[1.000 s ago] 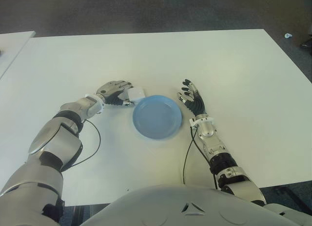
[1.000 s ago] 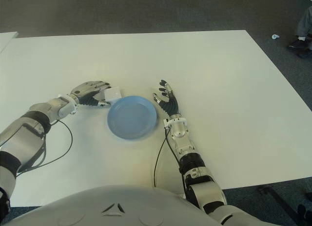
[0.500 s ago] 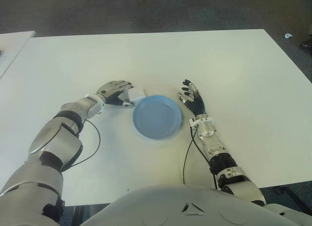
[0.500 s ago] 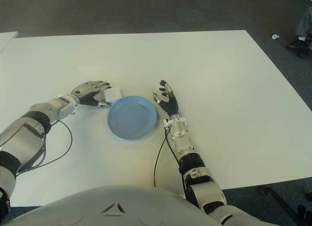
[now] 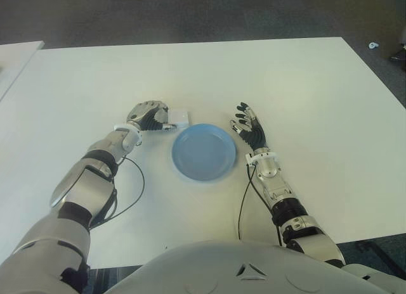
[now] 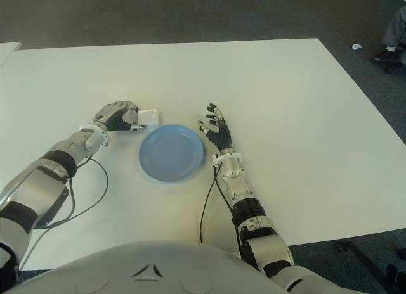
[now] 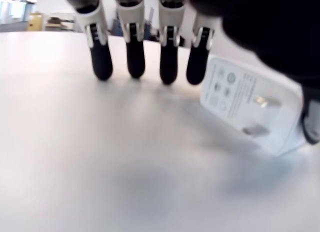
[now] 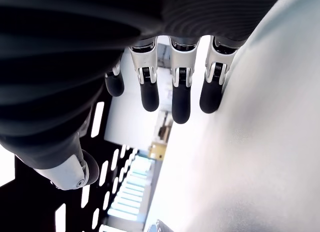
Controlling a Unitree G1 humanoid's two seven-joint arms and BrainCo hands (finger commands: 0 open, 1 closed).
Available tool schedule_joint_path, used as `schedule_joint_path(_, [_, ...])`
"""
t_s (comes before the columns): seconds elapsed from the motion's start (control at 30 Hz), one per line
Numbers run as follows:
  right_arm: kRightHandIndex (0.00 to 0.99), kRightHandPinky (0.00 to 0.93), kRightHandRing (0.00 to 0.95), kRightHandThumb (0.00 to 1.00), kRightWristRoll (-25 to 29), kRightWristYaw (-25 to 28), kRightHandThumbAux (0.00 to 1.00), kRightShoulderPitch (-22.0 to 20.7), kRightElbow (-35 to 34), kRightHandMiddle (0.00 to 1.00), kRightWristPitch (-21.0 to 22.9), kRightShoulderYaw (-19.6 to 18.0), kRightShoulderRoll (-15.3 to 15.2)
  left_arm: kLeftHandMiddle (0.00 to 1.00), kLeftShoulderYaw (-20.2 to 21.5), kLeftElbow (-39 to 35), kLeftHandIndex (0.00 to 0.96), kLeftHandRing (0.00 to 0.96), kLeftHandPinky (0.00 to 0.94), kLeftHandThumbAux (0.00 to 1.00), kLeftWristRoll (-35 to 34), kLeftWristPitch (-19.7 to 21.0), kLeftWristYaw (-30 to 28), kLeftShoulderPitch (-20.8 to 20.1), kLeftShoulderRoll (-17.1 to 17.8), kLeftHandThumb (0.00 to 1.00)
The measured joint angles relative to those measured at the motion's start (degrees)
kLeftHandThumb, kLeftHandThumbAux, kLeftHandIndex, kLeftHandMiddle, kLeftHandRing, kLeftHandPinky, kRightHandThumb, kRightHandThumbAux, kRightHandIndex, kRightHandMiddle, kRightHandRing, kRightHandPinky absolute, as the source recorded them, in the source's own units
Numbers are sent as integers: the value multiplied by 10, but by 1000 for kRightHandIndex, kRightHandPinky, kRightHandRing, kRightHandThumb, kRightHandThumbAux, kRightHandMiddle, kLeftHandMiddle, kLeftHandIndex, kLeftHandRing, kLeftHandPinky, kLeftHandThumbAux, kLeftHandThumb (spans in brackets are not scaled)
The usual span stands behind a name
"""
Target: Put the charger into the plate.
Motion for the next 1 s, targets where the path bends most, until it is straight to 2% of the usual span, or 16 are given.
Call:
schedule_joint_path(0.2, [58,286,229,0,0,-1,642,-2,3,174,0,-2,0,843,50,-16,718,838,780,682,-43,31,2,12,-16,562])
schedule_joint_path(0.53, [60,301,243,0,4,-6,648,-12,15,179,0,-7,1,856,124,-44,719,855,813,702,-113,62,-40,32,-30,628])
schedule_joint_path(1.0, [61,316,244,0,4,-13,636,-20,27,171,-2,-10,2,860,163,-65,741,859,830,659,-136,66,-82,52,-34,619])
